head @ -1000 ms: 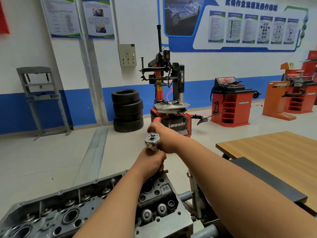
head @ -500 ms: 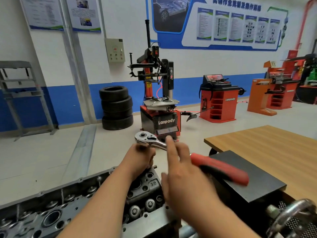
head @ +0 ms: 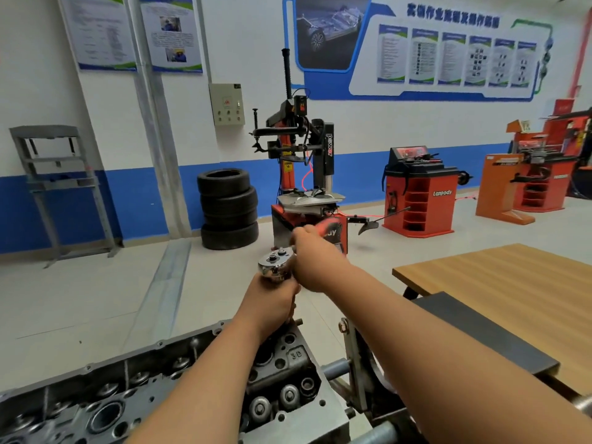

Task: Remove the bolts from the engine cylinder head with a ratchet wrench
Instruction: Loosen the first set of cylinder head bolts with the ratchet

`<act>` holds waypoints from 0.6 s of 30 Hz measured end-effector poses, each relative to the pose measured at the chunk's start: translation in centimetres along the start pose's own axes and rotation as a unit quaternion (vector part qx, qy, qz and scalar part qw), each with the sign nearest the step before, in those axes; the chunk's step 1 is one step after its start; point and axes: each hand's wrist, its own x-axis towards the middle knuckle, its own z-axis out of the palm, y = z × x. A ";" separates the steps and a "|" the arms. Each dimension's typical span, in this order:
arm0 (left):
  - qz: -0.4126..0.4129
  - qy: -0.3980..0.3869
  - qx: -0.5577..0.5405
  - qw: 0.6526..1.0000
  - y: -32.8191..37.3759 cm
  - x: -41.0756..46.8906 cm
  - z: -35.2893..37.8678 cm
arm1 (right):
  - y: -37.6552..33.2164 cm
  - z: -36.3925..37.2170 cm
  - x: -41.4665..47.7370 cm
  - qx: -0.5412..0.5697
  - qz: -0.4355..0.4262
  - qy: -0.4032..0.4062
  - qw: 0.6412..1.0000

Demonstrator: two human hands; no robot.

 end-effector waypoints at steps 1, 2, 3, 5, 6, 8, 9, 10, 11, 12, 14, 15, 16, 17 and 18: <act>0.000 -0.005 -0.011 1.000 0.0 0.1 0.1 | 0.6 -0.1 -1.6 -0.004 0.027 0.035 0.999; -0.004 -0.008 -0.012 1.000 0.0 0.2 0.2 | 1.0 -0.3 -3.4 -0.026 0.046 0.065 0.996; -0.011 -0.009 -0.003 1.000 -0.1 0.3 0.2 | 1.3 -0.3 -5.5 -0.055 0.059 0.089 0.993; -0.007 -0.002 0.047 0.999 -0.3 0.3 0.3 | 1.4 -0.1 -9.9 -0.090 0.065 0.115 0.987; 0.005 0.001 0.089 0.996 -0.1 0.2 0.2 | 0.7 0.2 -12.2 -0.102 0.053 0.119 0.986; 0.042 0.001 0.223 0.974 0.0 0.0 0.1 | -1.4 0.7 -15.7 -0.112 0.011 0.134 0.985; 0.062 0.011 0.249 0.967 0.2 -0.1 0.0 | -2.3 0.8 -16.6 -0.099 -0.012 0.153 0.983; 0.066 0.023 0.231 0.971 0.4 -0.3 0.0 | -3.0 0.9 -17.0 -0.094 -0.033 0.169 0.980; 0.066 0.030 0.220 0.973 0.3 -0.3 -0.1 | -3.3 1.0 -16.8 -0.101 -0.038 0.157 0.982; 0.060 0.031 0.196 0.978 0.3 -0.4 0.0 | -3.1 1.0 -16.1 -0.108 -0.031 0.148 0.983; 0.028 0.044 0.105 0.993 0.3 -0.4 0.2 | -1.0 0.9 -13.7 -0.103 0.026 0.132 0.986; 0.003 0.041 0.065 0.997 0.2 -0.3 0.4 | 0.3 0.7 -12.2 -0.094 0.037 0.145 0.984; -0.009 0.030 0.059 0.998 0.1 -0.3 0.4 | 1.4 0.3 -10.7 -0.073 0.043 0.154 0.984; -0.008 0.018 0.061 0.998 0.2 -0.4 0.4 | 2.3 0.0 -9.1 -0.050 0.045 0.149 0.987; 0.001 0.008 0.063 0.998 0.3 -0.4 0.3 | 2.7 -0.3 -7.6 -0.033 0.039 0.135 0.990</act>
